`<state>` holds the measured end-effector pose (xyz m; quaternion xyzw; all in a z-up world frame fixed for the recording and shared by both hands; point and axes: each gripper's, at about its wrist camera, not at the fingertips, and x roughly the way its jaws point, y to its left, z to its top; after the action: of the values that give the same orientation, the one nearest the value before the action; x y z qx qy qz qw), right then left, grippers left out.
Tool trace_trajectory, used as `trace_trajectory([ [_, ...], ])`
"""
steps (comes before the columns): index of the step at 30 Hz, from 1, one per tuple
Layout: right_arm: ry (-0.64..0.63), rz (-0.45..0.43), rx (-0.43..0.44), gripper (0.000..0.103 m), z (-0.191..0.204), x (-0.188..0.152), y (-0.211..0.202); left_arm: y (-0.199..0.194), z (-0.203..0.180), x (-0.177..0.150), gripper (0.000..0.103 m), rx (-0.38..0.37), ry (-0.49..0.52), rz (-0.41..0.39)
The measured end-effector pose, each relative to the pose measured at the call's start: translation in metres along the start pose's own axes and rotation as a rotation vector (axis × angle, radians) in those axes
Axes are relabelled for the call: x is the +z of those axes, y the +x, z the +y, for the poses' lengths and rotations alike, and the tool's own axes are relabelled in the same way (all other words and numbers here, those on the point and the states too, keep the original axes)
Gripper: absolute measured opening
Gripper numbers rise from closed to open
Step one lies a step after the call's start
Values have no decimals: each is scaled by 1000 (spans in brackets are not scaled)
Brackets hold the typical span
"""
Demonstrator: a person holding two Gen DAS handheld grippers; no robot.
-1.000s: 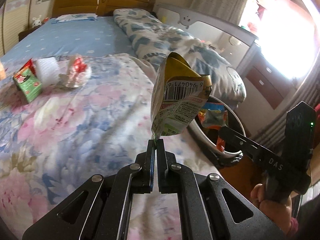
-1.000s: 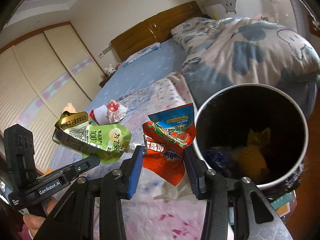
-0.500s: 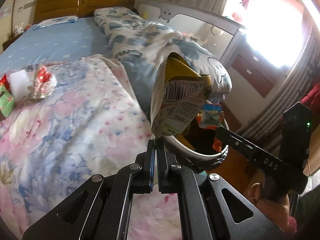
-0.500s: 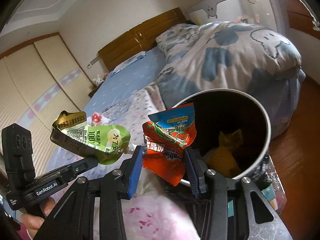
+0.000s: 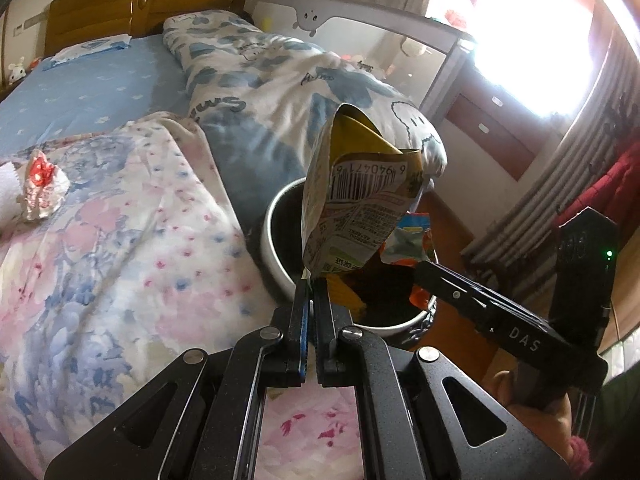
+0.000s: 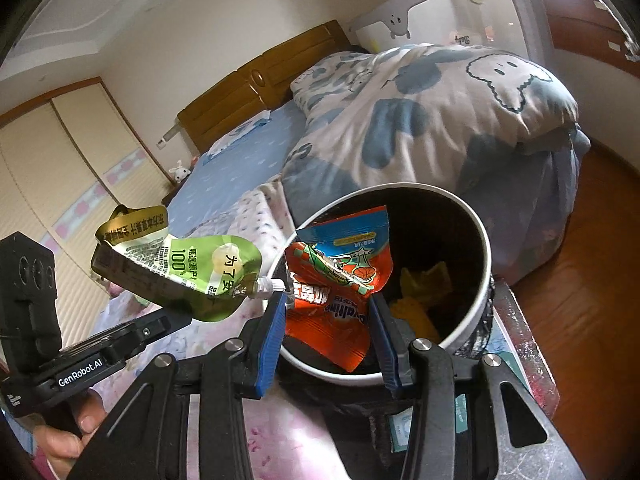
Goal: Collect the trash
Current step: 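Carry the green pouch and orange snack bag over the black bin, then open both grippers to drop the pouch and snack bag into the bin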
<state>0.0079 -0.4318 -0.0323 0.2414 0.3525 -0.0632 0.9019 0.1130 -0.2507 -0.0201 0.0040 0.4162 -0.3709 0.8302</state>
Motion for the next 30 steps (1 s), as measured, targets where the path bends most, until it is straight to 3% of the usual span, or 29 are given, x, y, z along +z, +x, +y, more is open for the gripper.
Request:
trace_trajectory([
  [20, 39, 30, -31, 42, -28, 8, 12, 43, -13, 7, 2, -12, 15, 79],
  [26, 52, 31, -40, 51, -31, 12, 16, 46, -12, 11, 5, -32, 5, 92],
  [30, 62, 25, -38, 67, -33, 13, 16, 43, -11, 9, 7, -27, 11, 86],
])
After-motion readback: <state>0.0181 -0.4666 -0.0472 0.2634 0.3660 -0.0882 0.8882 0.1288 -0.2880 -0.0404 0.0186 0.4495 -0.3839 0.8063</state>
